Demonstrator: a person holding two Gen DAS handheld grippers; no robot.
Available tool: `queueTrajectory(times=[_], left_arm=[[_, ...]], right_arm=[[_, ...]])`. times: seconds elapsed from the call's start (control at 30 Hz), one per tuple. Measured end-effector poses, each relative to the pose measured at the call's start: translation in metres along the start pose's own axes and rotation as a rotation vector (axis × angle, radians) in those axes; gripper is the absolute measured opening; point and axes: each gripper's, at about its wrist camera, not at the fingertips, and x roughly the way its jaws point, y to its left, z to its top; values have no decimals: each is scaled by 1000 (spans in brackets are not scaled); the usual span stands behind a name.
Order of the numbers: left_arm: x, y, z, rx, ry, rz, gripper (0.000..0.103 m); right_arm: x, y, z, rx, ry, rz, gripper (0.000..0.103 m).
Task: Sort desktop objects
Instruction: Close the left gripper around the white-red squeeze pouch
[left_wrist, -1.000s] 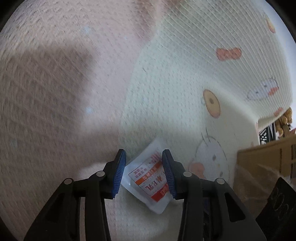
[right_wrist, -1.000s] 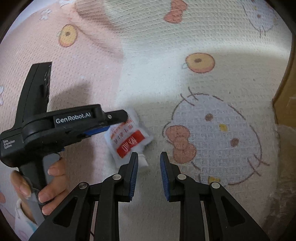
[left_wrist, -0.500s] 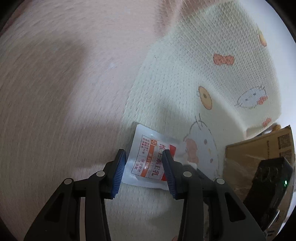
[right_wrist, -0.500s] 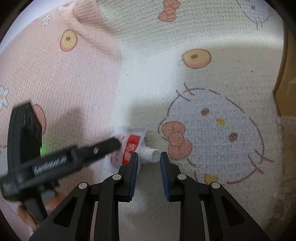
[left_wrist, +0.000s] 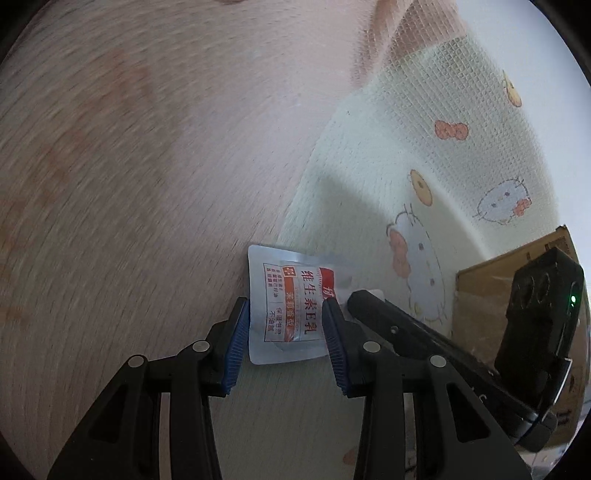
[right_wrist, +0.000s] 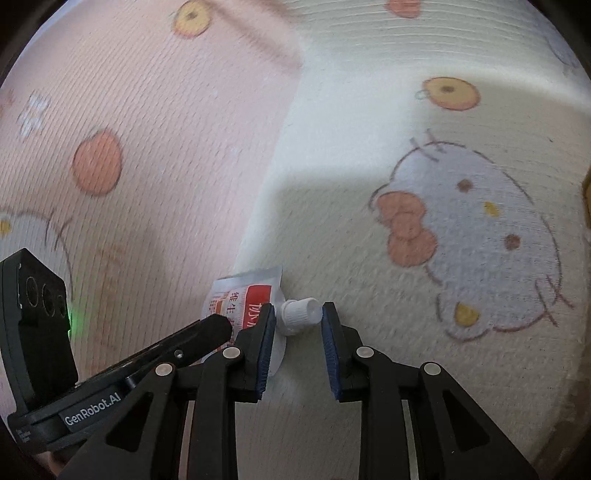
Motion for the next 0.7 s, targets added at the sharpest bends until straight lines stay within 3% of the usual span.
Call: queueTrajectory(times=[0.17, 0.57, 0.7], left_arm=[[-5, 5, -4, 24, 43, 13, 43], [-8, 18, -6, -33, 11, -2, 43], [-12, 12, -8, -20, -1, 27, 43]], right_arm=[[4, 12, -6, -77, 45, 13, 22], [14, 32, -9, -189, 60, -20, 22], [15, 38, -8, -215, 64, -31, 22]])
